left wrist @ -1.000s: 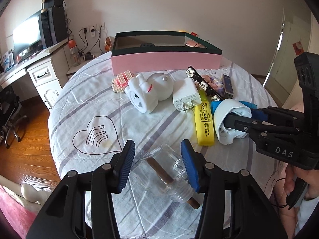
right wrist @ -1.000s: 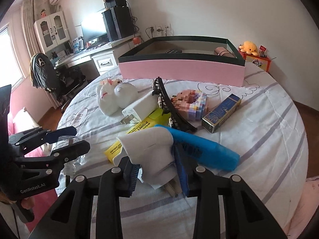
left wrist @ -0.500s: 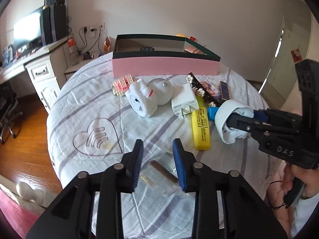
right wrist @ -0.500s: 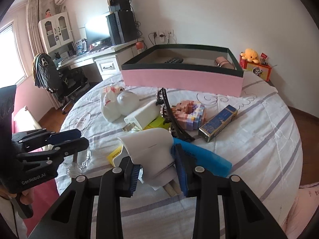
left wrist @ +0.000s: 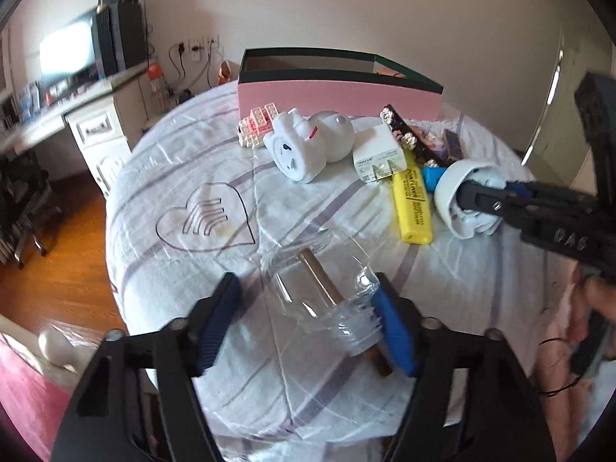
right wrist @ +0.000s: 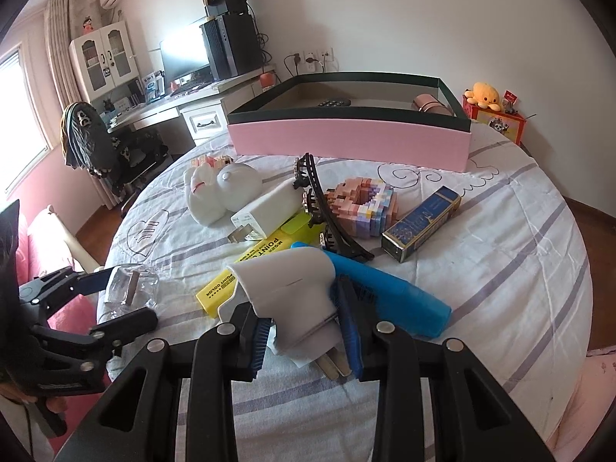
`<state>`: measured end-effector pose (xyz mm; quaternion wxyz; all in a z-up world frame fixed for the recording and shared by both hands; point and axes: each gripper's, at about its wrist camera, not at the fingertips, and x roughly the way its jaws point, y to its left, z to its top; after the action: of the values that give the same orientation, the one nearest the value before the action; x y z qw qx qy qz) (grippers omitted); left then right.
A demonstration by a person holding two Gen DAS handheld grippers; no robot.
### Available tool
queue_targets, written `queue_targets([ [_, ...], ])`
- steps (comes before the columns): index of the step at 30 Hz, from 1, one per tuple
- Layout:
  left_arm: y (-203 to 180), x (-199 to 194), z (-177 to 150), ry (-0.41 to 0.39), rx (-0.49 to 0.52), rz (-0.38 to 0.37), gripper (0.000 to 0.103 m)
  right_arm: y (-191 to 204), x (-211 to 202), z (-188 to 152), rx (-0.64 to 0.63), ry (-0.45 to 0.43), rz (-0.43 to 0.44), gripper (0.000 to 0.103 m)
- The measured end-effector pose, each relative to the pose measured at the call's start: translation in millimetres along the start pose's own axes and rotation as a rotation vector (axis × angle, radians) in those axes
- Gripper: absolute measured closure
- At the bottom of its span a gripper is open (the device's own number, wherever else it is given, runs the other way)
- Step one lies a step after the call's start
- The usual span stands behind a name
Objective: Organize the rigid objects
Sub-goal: 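Grasp the glass bottle with the left tool while the right tool grasps the white plug adapter, then carry the bottle into the pink box with the left tool while the right tool places the adapter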
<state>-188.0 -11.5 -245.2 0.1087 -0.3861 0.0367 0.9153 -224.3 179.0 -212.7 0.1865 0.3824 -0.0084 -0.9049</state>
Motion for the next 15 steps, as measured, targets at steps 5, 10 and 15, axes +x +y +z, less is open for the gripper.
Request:
queue_targets([
  [5,5.5,1.5,7.5,-0.015,-0.015,-0.036,0.051,-1.4,-1.4,-0.8,-0.003,-0.010,-0.003,0.069],
  [10,-0.2,-2.7,16.0,-0.027,0.004,-0.053,0.051,-1.9,-10.0,1.8,-0.007,-0.034,-0.008,0.069],
  [15,-6.9,-12.2,36.6,-0.072,0.033,-0.074,0.051,-3.0,-26.9,17.6,-0.030,-0.074,-0.022,0.069],
])
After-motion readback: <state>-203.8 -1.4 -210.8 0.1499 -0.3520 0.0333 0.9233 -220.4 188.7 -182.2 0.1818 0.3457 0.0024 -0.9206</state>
